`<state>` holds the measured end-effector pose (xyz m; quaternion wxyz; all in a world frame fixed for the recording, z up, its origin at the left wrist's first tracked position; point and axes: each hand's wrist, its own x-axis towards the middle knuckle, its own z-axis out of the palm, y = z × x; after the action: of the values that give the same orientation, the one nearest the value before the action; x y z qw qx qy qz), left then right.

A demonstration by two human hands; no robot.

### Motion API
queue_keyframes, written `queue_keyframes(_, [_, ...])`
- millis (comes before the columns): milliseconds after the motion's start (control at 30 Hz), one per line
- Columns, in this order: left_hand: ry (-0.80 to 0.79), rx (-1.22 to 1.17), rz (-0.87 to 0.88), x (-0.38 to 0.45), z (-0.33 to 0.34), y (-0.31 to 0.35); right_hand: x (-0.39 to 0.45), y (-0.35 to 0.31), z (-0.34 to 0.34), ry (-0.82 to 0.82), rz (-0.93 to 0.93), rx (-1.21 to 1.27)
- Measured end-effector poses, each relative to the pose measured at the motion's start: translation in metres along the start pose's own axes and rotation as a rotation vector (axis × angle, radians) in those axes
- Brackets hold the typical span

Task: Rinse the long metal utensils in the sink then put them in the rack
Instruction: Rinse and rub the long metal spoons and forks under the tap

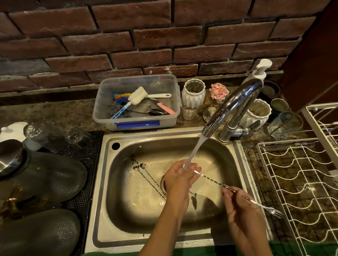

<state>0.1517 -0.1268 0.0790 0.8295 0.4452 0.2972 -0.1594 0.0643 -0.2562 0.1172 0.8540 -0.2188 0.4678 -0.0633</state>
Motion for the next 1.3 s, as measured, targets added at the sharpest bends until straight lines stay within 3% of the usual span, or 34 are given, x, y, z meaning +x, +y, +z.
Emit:
queue_keyframes(533, [0.136,-0.009,0.033,-0.004,-0.007,0.004,0.007,0.014,0.0,-0.023,0.007,0.019])
queue_keyframes(767, [0.027,0.077,0.02,-0.007,0.006,0.002,0.013,0.007,-0.013,0.015,0.011,0.063])
queue_keyframes(967, [0.116,0.044,0.024,-0.009,0.008,0.003,0.01,0.009,-0.008,-0.017,-0.019,0.044])
queue_keyframes(1300, [0.101,0.059,0.029,-0.015,0.001,0.012,0.02,0.025,0.023,-0.009,-0.036,-0.094])
